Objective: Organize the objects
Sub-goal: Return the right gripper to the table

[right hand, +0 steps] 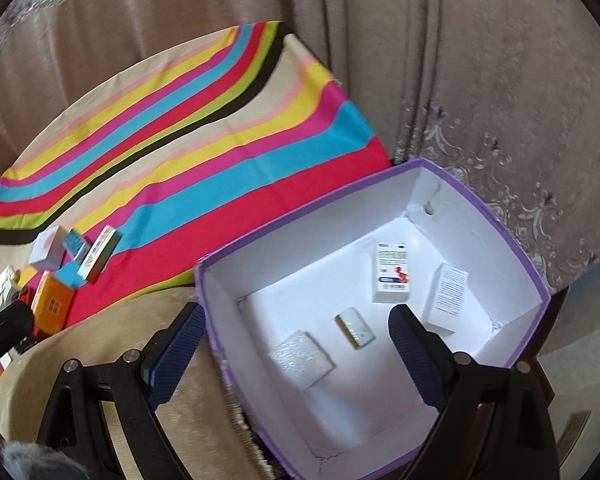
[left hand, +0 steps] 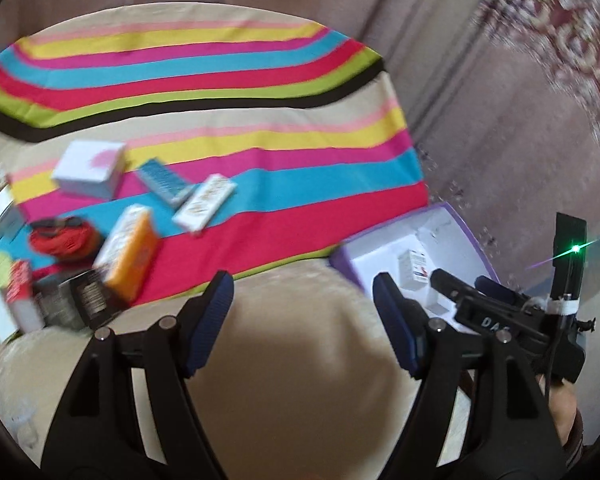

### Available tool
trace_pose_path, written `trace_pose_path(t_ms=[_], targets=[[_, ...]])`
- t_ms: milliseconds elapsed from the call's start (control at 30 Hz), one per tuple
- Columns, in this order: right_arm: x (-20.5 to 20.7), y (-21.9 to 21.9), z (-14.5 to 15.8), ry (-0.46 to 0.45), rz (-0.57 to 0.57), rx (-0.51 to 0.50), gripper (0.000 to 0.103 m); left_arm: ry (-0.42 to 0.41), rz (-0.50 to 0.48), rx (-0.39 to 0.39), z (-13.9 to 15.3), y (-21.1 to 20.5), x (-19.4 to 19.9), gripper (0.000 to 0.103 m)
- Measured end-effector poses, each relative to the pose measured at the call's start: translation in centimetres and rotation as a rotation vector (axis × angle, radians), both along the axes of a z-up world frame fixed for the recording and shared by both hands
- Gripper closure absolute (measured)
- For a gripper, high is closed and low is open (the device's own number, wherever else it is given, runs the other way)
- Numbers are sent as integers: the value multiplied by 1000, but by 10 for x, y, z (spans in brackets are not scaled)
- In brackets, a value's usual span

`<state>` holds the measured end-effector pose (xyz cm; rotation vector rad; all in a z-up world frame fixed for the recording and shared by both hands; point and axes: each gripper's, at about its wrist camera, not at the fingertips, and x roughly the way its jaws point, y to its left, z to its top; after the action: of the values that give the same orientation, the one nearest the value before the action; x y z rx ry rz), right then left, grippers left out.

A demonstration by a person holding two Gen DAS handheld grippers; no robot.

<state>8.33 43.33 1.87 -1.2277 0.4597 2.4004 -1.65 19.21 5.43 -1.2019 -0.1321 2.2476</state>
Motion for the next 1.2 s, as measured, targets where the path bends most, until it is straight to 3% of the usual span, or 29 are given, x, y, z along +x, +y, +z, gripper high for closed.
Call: trace_pose_path(t_ms=[367, 567, 733, 933, 1200], targets=[[-19, -56, 11, 8, 178, 38, 9, 27, 172, 8, -4, -106, 18, 28], [-31, -97, 18, 19, 300, 45, 9, 2, 258, 19, -13, -151, 13, 28], [-42, -132, 20, 13, 389, 32, 9, -67, 262, 55, -25, -171, 2, 27], [-53, -167, 16, -8, 481, 50, 9, -128, 188, 90, -34, -177, -14, 19], [-71, -211, 11, -33, 603, 36, 9, -111, 287, 95, -36, -217, -22, 18]])
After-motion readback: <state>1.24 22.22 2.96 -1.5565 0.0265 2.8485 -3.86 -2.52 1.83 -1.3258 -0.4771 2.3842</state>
